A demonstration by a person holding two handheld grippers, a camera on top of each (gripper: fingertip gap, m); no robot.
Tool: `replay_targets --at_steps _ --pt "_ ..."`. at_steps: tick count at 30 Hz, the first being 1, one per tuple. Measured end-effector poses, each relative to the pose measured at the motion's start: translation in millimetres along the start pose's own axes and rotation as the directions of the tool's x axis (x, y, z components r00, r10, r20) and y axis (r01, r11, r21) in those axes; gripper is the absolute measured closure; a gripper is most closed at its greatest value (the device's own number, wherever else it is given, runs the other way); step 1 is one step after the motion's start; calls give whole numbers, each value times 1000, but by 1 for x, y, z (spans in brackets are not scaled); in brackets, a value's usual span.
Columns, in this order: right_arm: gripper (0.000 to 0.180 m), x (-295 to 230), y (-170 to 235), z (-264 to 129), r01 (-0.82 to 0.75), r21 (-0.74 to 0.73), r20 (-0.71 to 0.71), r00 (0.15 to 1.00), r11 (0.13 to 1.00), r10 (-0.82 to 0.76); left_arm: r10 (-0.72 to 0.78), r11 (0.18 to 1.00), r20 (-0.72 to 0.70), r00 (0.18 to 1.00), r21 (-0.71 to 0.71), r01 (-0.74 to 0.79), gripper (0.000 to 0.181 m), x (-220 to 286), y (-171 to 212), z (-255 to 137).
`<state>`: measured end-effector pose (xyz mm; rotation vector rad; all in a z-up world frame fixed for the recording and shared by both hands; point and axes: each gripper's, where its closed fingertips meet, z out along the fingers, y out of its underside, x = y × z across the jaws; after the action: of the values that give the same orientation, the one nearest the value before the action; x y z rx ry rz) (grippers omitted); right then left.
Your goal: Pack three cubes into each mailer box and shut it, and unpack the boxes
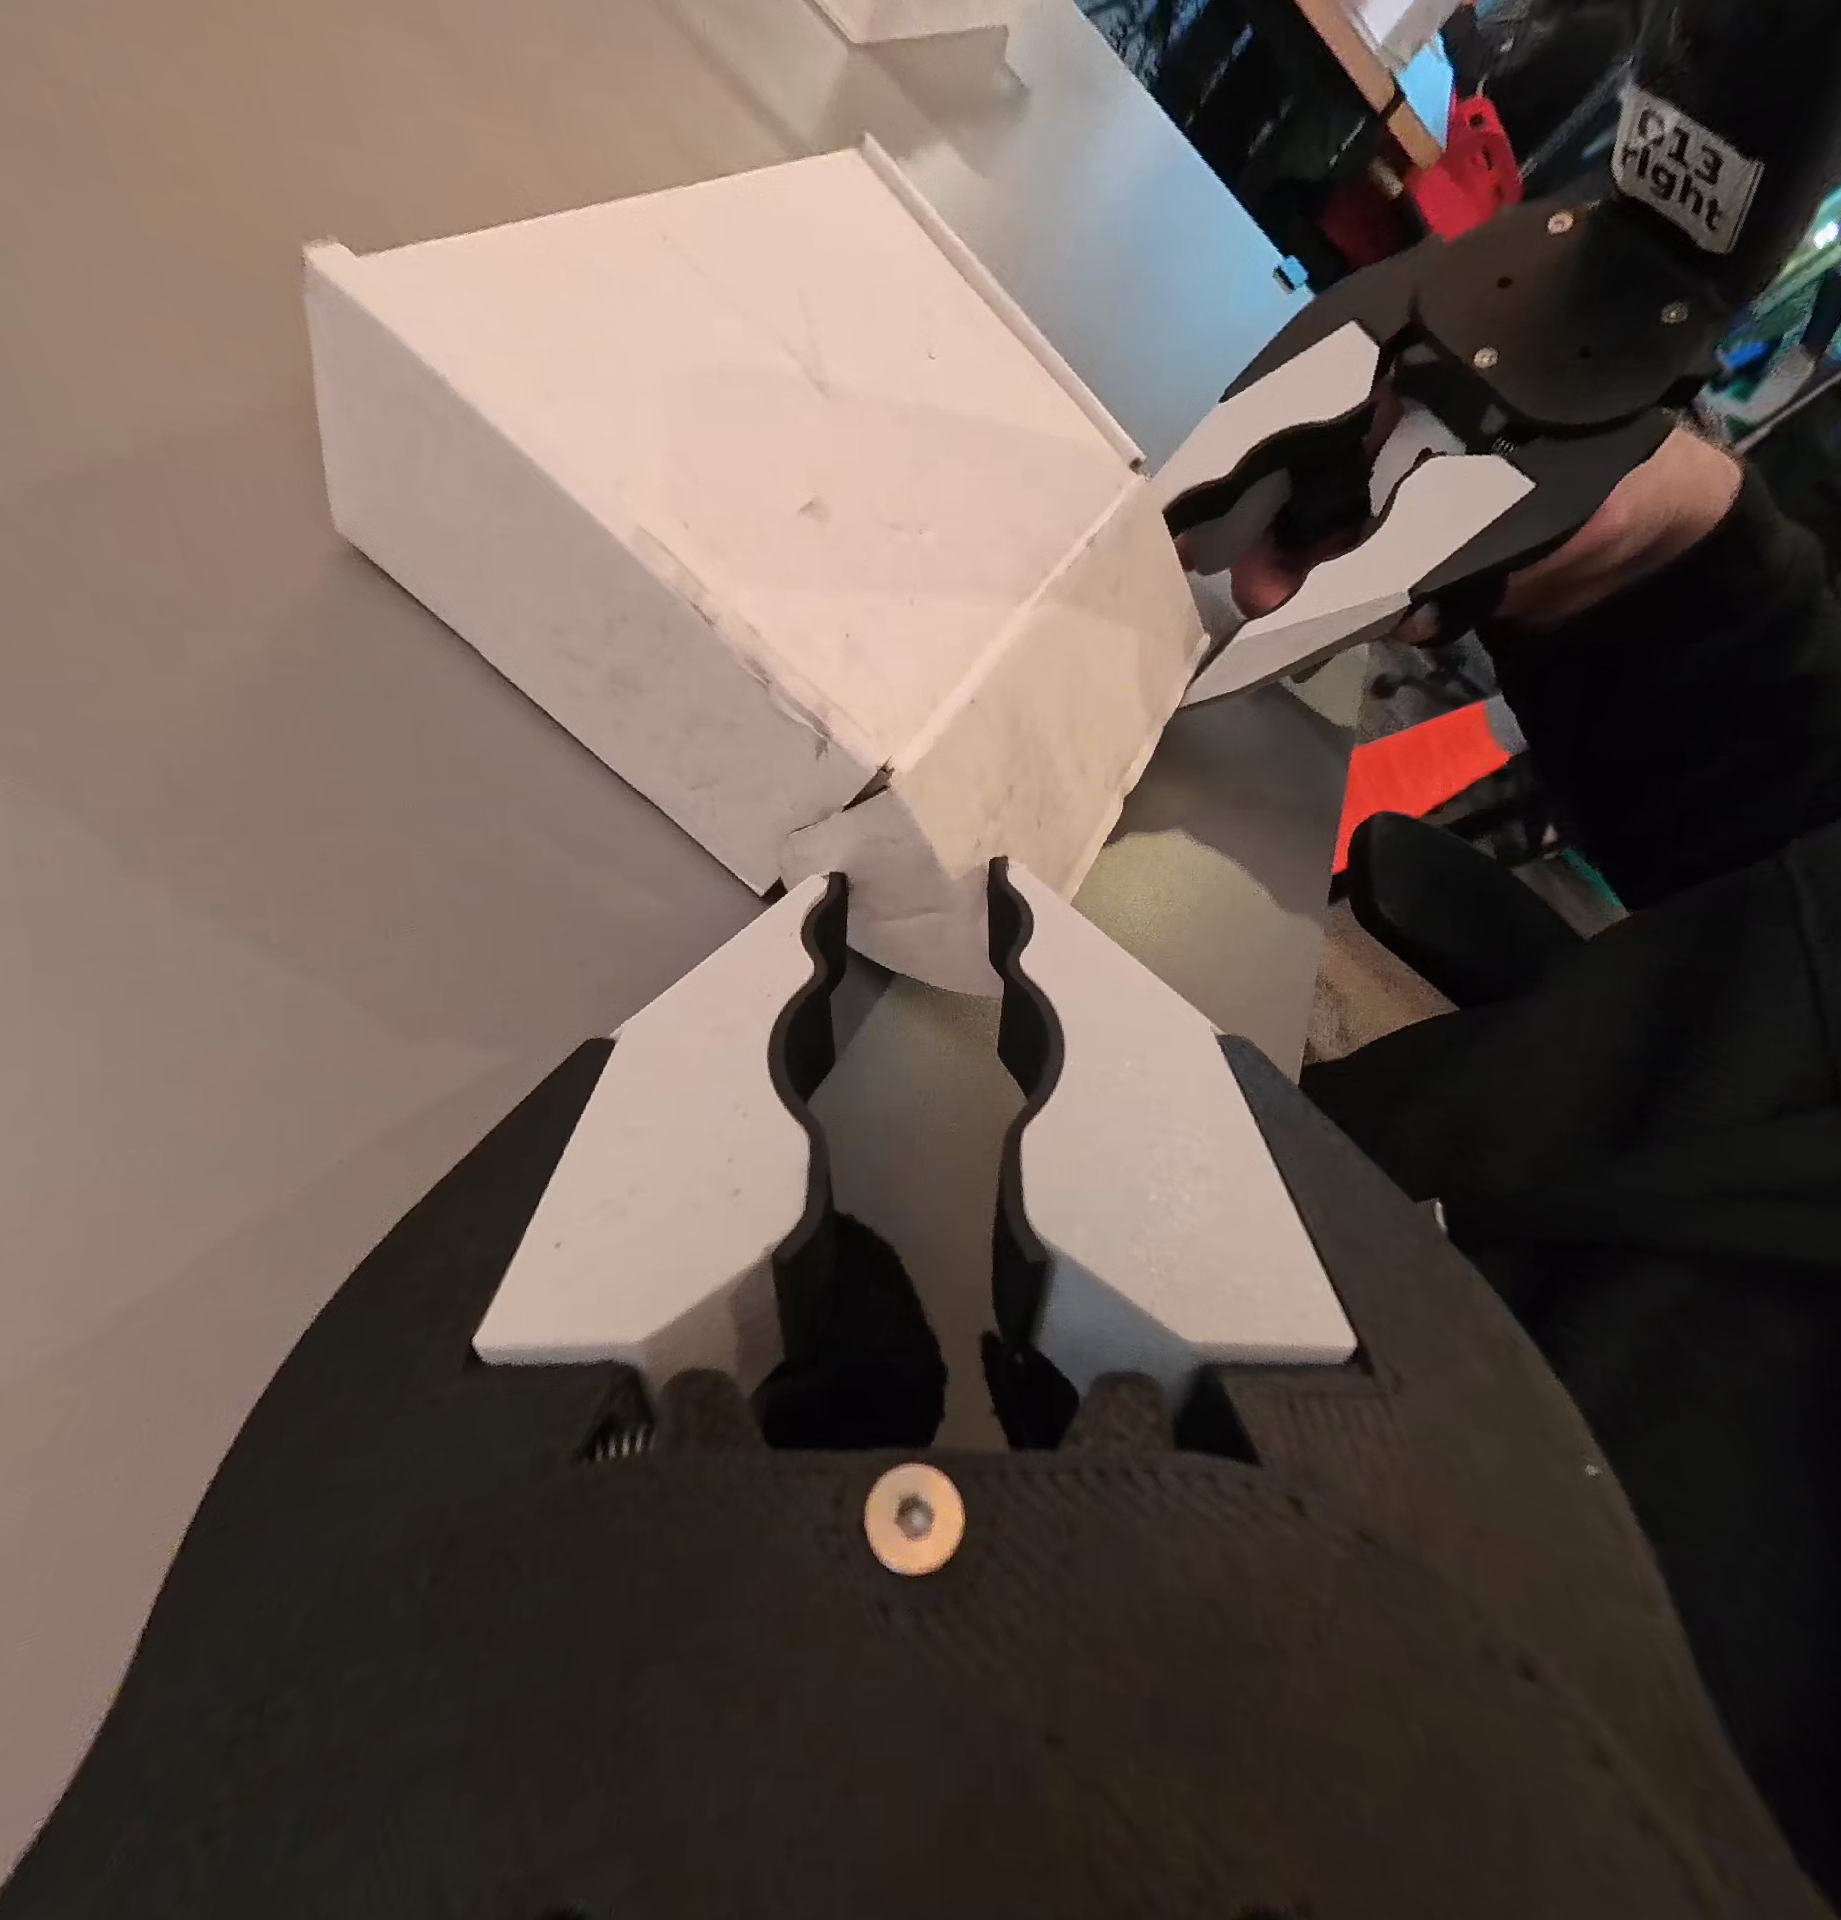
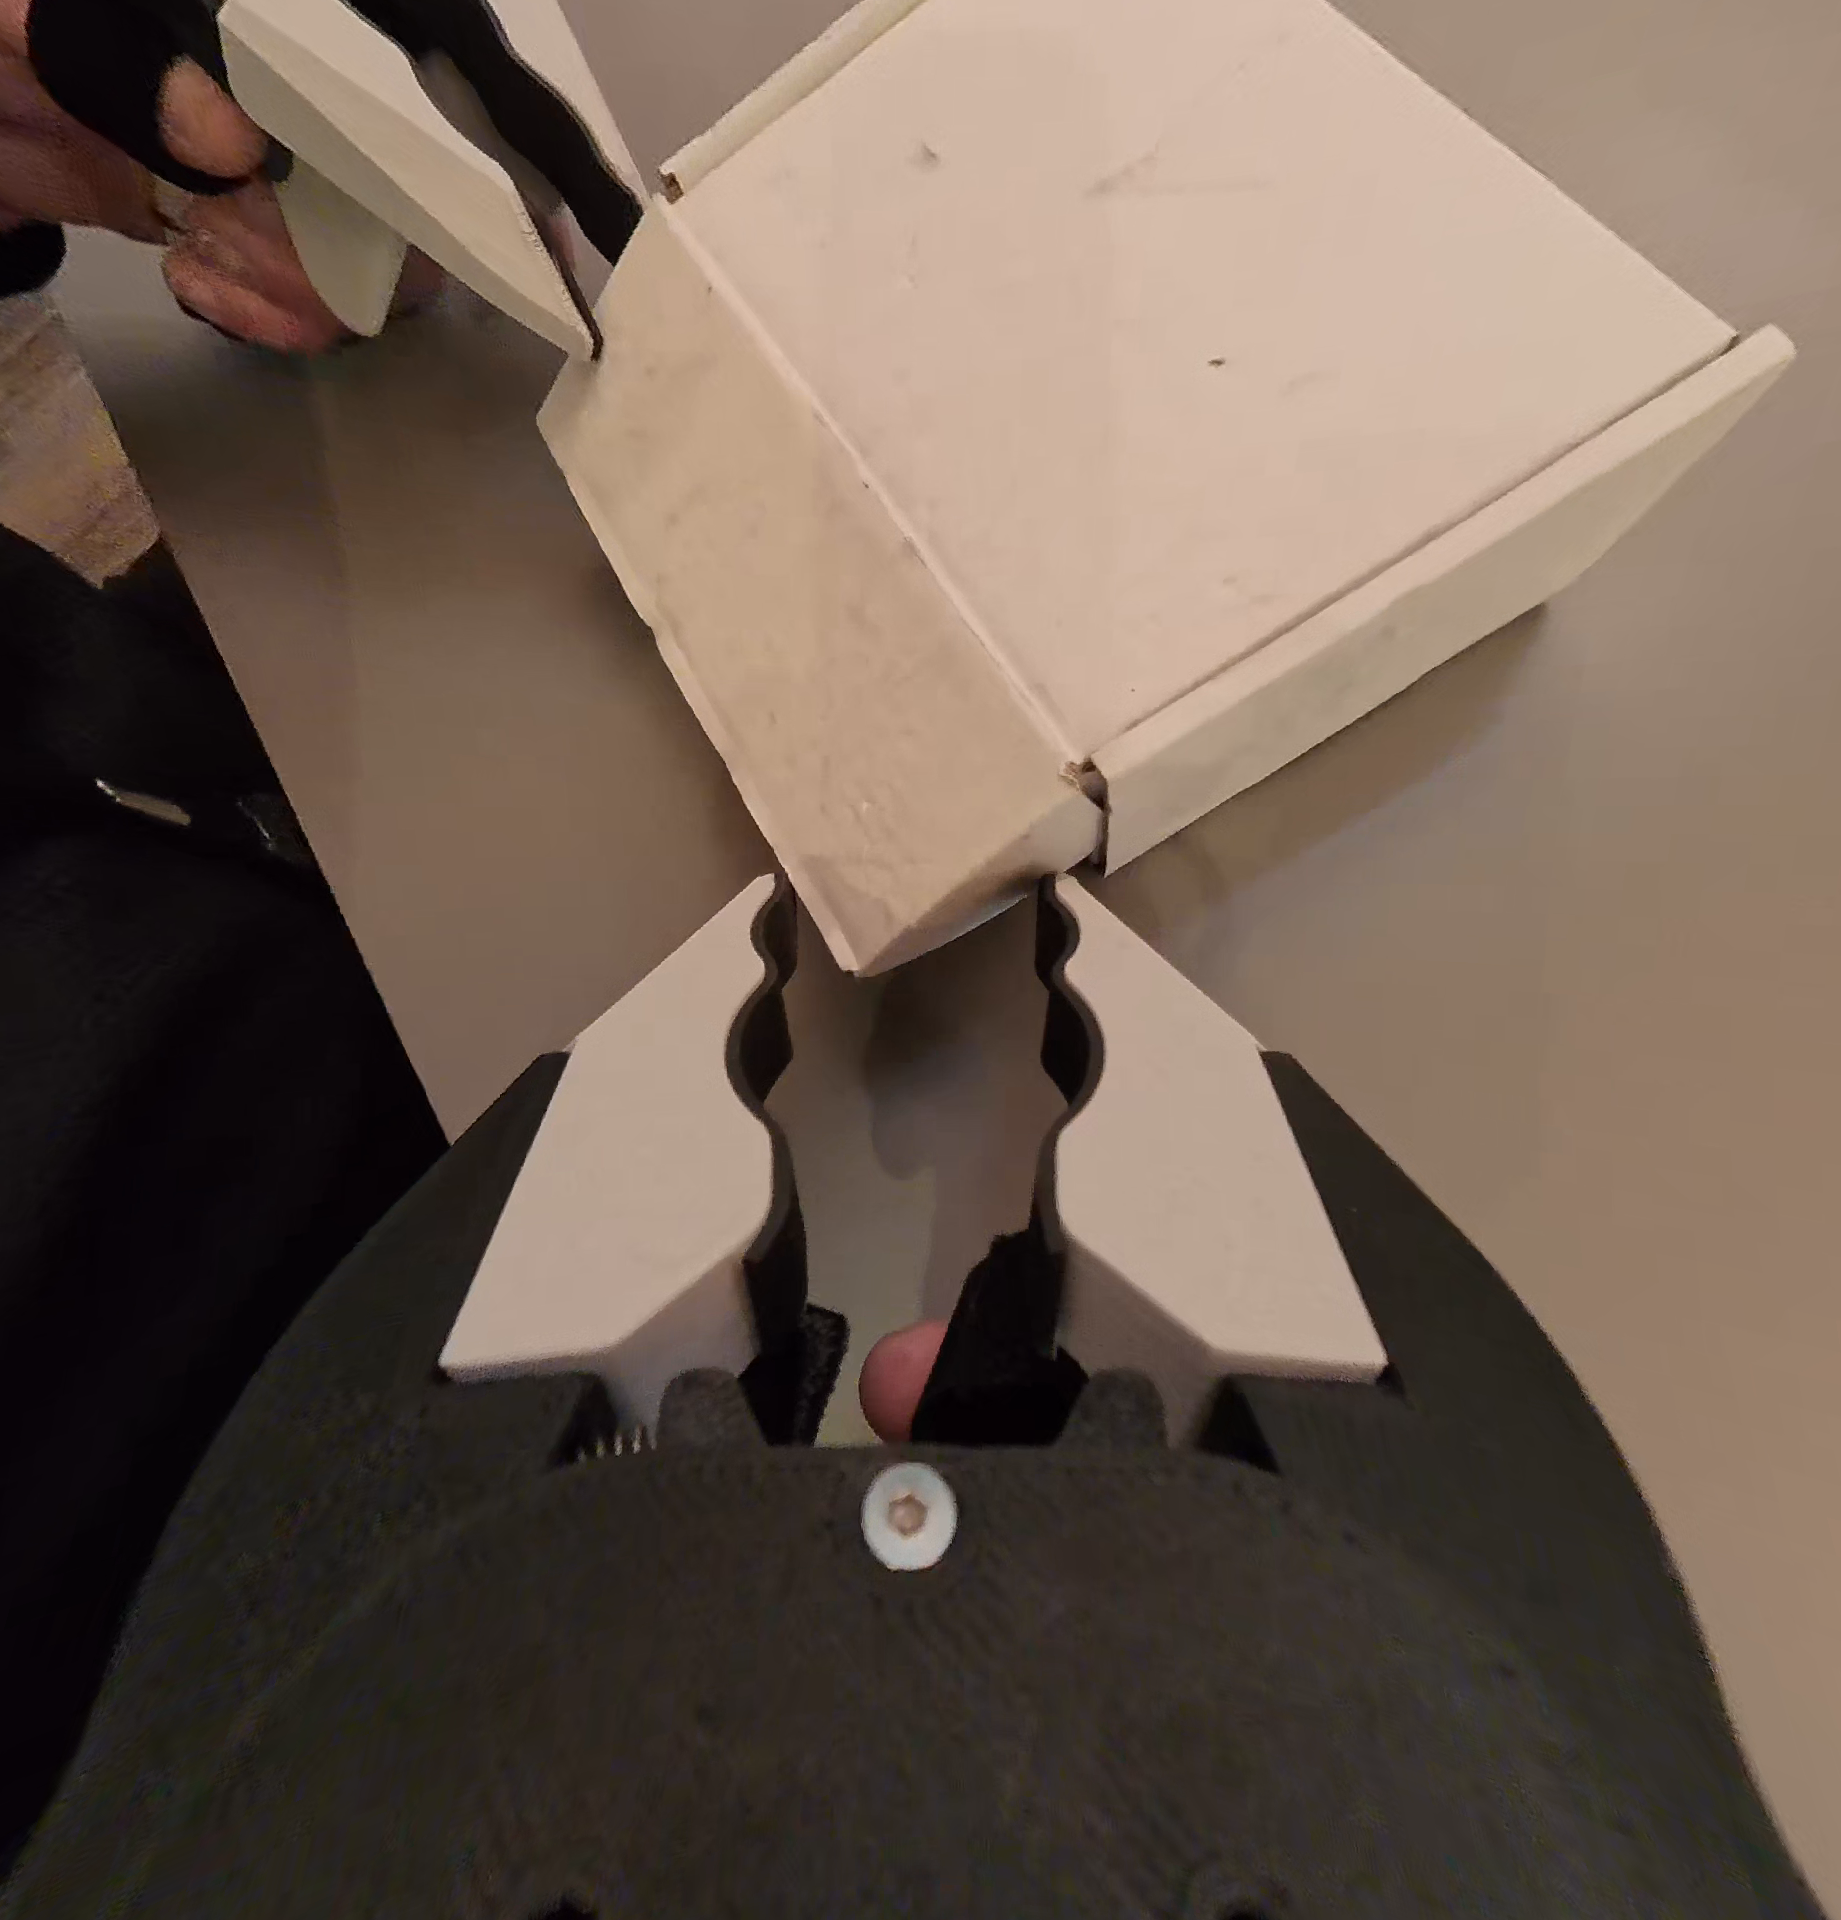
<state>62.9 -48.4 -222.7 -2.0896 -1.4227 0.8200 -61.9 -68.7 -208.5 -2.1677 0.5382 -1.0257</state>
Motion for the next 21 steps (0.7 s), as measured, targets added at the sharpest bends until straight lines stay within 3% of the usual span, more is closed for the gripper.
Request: replay_targets --at_steps 1,8,21 --pt "135 -1 -1 0 3 8 1 1000 1000 -3 -6 1000 2 1000 7 6 155 0 1 -2" --pt "132 3 -7 -10 21 38 -14 1000 999 -20 85 996 90 992 4 -86 133 -10 -4 0" --pt "138 13 -19 -6 58 72 -27 998 996 -56 13 1000 63 998 21 -14 140 -9 -9 6"
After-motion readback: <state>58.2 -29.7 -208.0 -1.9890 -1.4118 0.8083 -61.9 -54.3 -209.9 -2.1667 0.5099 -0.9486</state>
